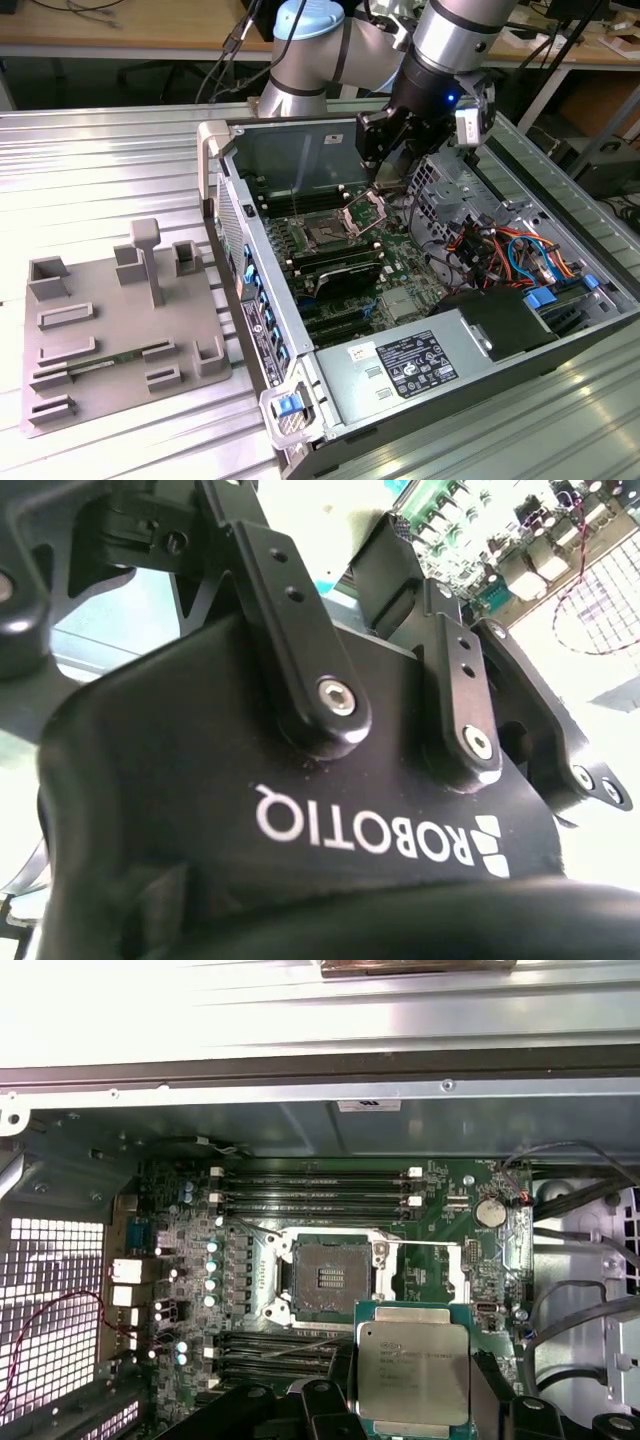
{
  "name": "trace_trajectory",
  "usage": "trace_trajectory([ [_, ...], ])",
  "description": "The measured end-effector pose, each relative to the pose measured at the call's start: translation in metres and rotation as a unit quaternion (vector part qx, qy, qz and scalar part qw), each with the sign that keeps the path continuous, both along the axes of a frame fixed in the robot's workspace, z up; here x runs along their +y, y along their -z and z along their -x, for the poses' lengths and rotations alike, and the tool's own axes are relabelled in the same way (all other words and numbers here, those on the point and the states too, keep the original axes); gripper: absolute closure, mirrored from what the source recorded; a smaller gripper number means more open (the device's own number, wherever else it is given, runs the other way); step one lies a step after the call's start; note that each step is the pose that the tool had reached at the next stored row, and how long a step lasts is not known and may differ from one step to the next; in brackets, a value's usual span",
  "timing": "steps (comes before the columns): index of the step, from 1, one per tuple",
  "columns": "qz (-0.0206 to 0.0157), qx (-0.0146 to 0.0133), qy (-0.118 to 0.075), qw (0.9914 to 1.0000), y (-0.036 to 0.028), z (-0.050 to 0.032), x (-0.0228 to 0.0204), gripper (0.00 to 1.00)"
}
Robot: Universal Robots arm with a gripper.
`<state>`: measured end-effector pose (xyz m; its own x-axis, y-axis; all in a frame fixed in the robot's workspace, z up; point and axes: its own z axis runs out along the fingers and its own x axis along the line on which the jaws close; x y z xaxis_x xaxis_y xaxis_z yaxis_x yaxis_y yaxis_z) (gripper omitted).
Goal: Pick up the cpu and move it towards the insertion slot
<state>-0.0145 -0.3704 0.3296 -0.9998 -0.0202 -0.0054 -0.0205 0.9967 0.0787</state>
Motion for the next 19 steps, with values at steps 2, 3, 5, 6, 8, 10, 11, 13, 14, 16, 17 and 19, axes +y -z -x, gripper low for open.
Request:
trace_trajectory([
  [2, -0.0001, 0.0, 0.0, 1.0, 0.0004, 0.0006, 0.0017, 0.46],
  [3, 0.0, 0.0, 0.0, 1.0, 0.0004, 0.0009, 0.0025, 0.46],
  [5, 0.0, 0.0, 0.0, 1.0, 0.0008, 0.0015, 0.0048, 0.46],
  [6, 0.0, 0.0, 0.0, 1.0, 0.001, 0.0018, 0.0058, 0.46],
  [8, 0.0, 0.0, 0.0, 1.0, 0.0012, 0.0019, 0.0074, 0.46],
  [10, 0.0, 0.0, 0.0, 1.0, 0.0016, 0.002, 0.0097, 0.46],
  [11, 0.0, 0.0, 0.0, 1.0, 0.0017, 0.0021, 0.0108, 0.46],
  [13, 0.0, 0.0, 0.0, 1.0, 0.002, 0.0021, 0.0132, 0.46],
  [14, -0.0001, 0.0, 0.0, 1.0, 0.0021, 0.0021, 0.0138, 0.46],
  [16, 0.0, 0.0, 0.0, 1.0, 0.0023, 0.0021, 0.0154, 0.46],
  [17, 0.0, 0.0, 0.0, 1.0, 0.0025, 0.0022, 0.0168, 0.46],
  [19, 0.0, 0.0, 0.0, 1.0, 0.0028, 0.0022, 0.0194, 0.46],
])
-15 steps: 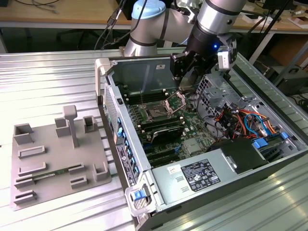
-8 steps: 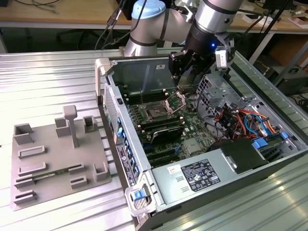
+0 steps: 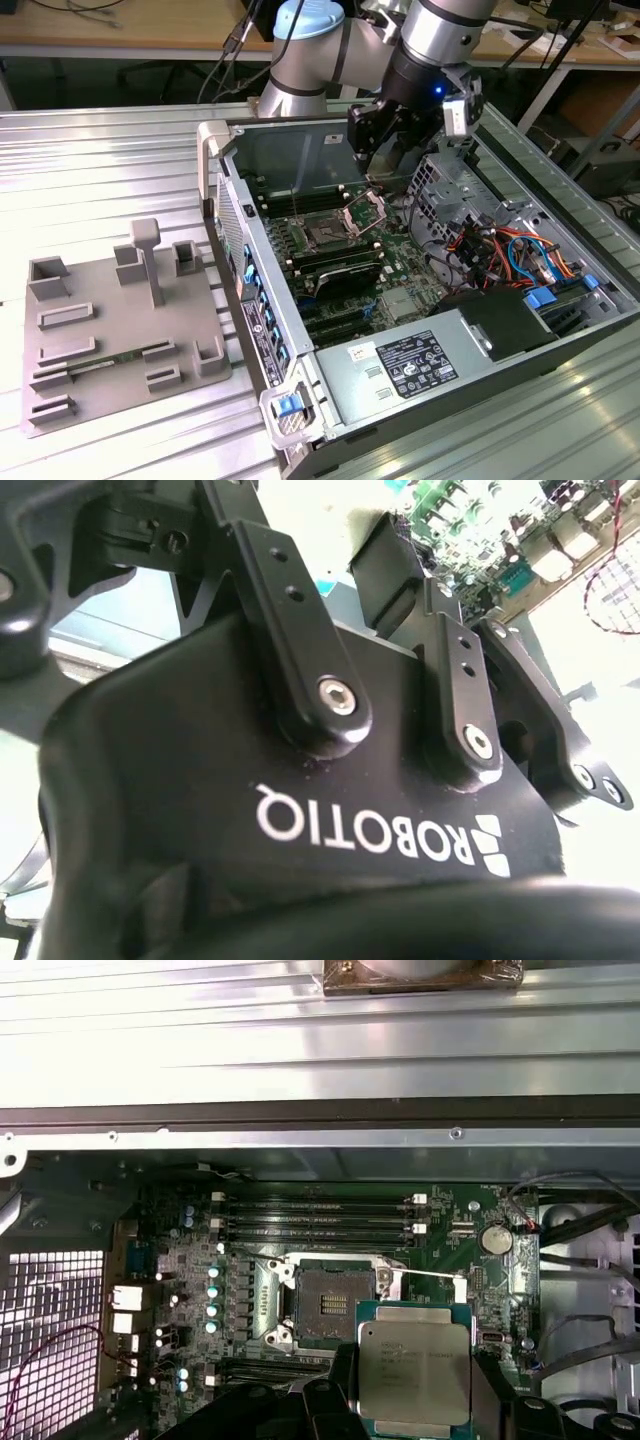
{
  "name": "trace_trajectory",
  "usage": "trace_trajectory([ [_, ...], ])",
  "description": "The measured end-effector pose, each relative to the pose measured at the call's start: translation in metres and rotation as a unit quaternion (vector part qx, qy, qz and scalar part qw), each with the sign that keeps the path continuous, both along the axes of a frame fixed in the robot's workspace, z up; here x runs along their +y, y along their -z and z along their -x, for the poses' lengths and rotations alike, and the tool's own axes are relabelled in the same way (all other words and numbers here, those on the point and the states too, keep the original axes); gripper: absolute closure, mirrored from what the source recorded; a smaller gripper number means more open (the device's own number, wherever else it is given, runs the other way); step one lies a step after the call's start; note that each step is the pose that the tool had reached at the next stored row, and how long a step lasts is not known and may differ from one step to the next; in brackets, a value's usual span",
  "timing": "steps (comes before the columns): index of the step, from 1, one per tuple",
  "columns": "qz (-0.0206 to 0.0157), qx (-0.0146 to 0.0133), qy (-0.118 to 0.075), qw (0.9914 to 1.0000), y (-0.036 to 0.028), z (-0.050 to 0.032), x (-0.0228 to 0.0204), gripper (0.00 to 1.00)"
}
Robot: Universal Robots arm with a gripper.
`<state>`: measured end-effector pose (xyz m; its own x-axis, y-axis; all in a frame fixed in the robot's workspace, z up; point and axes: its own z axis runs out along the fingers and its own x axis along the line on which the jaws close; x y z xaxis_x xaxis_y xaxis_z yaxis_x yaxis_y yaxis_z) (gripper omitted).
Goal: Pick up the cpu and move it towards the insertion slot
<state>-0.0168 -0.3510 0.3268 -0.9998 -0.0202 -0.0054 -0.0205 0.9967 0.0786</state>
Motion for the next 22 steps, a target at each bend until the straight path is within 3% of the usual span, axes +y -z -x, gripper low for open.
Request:
trace_trajectory([
  [9, 0.0, 0.0, 0.0, 1.0, 0.0013, 0.0002, 0.0091, 0.46],
  [22, 0.0, 0.0, 0.0, 1.0, 0.0028, 0.0003, 0.0177, 0.46],
])
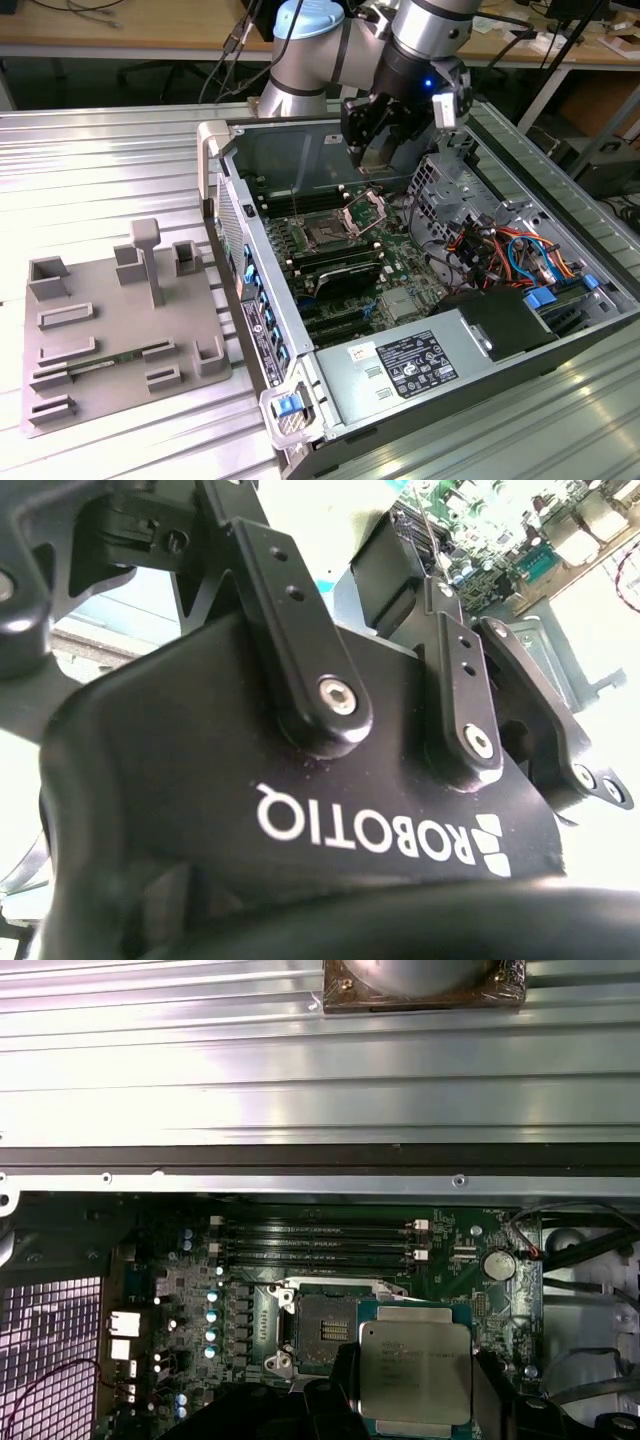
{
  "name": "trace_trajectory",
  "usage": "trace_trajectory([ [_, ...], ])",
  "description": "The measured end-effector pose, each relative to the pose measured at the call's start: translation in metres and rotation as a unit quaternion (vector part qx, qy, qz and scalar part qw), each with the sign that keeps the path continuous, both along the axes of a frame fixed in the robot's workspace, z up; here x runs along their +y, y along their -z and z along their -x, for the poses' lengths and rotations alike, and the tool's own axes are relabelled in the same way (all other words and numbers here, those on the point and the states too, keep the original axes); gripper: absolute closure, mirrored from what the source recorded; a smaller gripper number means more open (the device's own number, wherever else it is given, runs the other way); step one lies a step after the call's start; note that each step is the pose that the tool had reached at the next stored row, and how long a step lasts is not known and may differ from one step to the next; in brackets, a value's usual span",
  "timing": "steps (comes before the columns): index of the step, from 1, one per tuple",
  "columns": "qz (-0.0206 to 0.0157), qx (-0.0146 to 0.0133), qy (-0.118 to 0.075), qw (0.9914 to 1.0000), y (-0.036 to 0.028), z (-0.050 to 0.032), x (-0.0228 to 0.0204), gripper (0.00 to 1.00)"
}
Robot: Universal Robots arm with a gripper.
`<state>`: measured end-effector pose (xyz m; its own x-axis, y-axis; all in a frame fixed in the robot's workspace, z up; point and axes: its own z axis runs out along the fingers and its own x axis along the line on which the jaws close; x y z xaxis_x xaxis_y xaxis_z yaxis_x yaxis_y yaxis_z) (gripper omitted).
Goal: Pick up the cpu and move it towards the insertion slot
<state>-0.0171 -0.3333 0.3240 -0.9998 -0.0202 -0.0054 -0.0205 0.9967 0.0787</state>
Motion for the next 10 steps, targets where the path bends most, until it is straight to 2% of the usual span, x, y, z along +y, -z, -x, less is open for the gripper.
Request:
trace_trajectory([
  [10, 0.0, 0.0, 0.0, 1.0, 0.0013, 0.0001, 0.0076, 0.46],
])
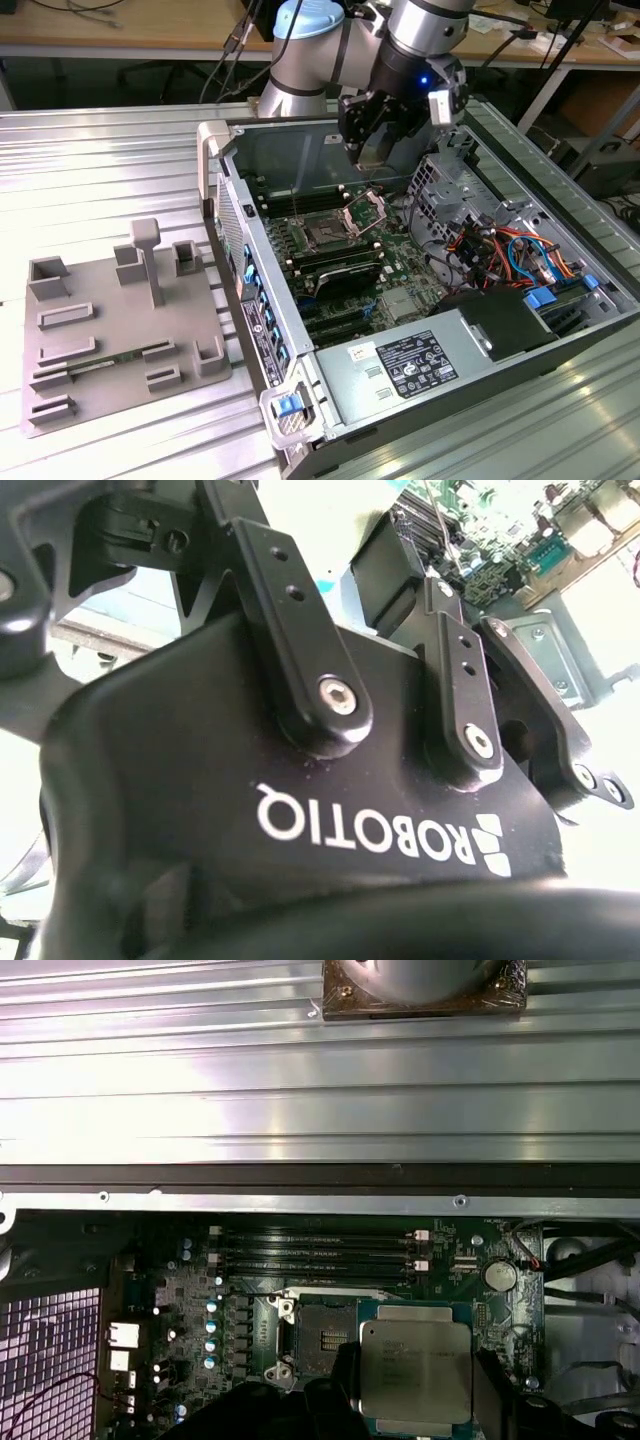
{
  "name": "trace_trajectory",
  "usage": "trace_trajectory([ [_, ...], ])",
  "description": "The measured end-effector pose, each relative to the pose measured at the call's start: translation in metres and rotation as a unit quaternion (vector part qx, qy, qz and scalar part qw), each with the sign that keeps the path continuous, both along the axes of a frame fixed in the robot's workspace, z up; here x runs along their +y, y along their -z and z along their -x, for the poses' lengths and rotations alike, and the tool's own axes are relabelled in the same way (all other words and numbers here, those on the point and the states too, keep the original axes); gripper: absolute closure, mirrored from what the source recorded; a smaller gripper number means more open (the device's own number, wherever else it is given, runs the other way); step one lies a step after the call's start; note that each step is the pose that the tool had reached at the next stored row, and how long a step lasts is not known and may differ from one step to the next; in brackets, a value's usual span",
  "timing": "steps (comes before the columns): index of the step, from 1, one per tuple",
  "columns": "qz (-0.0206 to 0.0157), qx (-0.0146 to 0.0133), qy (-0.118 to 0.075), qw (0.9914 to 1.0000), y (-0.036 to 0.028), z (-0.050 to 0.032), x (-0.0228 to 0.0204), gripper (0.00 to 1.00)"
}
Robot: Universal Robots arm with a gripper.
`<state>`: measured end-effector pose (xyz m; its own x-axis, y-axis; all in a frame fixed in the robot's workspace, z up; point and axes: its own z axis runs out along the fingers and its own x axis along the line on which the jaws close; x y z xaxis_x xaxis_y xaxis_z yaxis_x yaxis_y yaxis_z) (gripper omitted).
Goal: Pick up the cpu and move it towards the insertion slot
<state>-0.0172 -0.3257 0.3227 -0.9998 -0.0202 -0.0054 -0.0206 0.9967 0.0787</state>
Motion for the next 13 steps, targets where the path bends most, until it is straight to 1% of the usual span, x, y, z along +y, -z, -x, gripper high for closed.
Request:
trace_trajectory([
  [7, 0.0, 0.0, 0.0, 1.0, 0.0019, 0.0001, 0.0046, 0.46],
  [13, 0.0, 0.0, 0.0, 1.0, 0.0021, 0.0001, 0.0047, 0.46],
])
